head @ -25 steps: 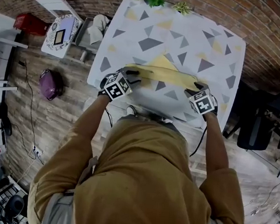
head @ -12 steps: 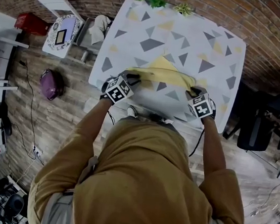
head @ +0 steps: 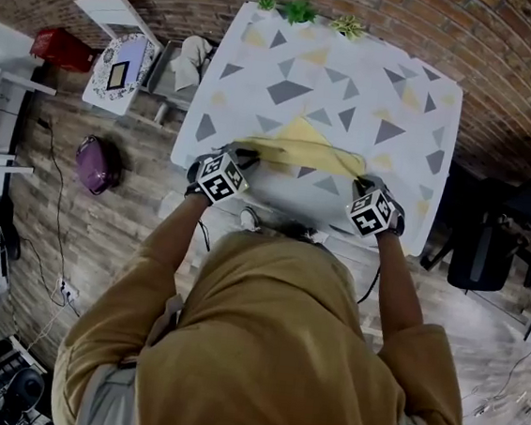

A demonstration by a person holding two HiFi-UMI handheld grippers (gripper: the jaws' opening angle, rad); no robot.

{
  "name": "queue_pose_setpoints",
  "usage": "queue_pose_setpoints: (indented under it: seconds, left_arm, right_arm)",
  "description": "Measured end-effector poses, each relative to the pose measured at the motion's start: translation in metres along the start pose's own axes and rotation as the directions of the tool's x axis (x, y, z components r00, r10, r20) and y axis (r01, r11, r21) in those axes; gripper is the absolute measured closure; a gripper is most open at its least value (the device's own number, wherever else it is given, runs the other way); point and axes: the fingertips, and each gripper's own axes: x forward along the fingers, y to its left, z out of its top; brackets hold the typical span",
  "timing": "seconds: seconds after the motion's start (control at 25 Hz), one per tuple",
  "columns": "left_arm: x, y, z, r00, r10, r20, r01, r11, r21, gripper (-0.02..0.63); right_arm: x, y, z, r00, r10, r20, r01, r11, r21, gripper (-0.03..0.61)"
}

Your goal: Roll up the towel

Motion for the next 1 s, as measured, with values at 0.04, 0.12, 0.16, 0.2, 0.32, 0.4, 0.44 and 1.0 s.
queue_pose_setpoints:
  seconds: [0.04,0.12,0.16,0.2,0.32,0.4,0.44,1.0]
  left_arm:
    - [0.000,0.001,-0.001,1.000,0.004,-0.001,-0.004,1.000,-0.001,0.486]
    - [-0.001,0.002,-0.001,1.000,0.008,-0.004,-0.008,1.000,-0.001,0.486]
    - [-0.001,0.002,-0.002,1.000,0.007,-0.006,-0.007,1.000,0.001,0.486]
    - [-0.001,0.002,-0.002,1.000,0.005,-0.009,-0.005,1.000,0.006,0.486]
    - [-0.001,0.002,-0.002,1.000,-0.009,-0.012,0.009,1.000,0.023,0.486]
    - [-0.001,0.002,-0.001,1.000,-0.017,-0.015,0.017,0.999,0.031,0.486]
    - [-0.001,0.002,-0.001,1.000,-0.019,-0.018,0.020,0.999,0.038,0.486]
    - [-0.015,-0.008,0.005,0.996,-0.082,-0.021,0.084,0.987,0.139,0.529]
  right_arm:
    - [0.000,0.000,-0.001,1.000,0.000,-0.005,0.000,1.000,-0.001,0.558]
    - [-0.002,-0.001,-0.004,1.000,0.003,-0.018,-0.003,1.000,-0.003,0.560]
    - [-0.003,-0.001,-0.006,1.000,0.004,-0.025,-0.004,1.000,-0.004,0.560]
    - [-0.005,0.000,-0.008,1.000,0.007,-0.031,-0.007,1.000,-0.004,0.560]
    - [-0.010,0.006,-0.014,0.999,0.020,-0.043,-0.020,1.000,0.001,0.560]
    - [-0.013,0.013,-0.016,0.998,0.031,-0.046,-0.031,1.000,0.004,0.560]
    - [-0.015,0.016,-0.017,0.998,0.037,-0.046,-0.036,0.999,0.007,0.560]
    - [-0.040,0.017,-0.010,1.000,0.026,-0.005,-0.025,0.999,0.043,0.560]
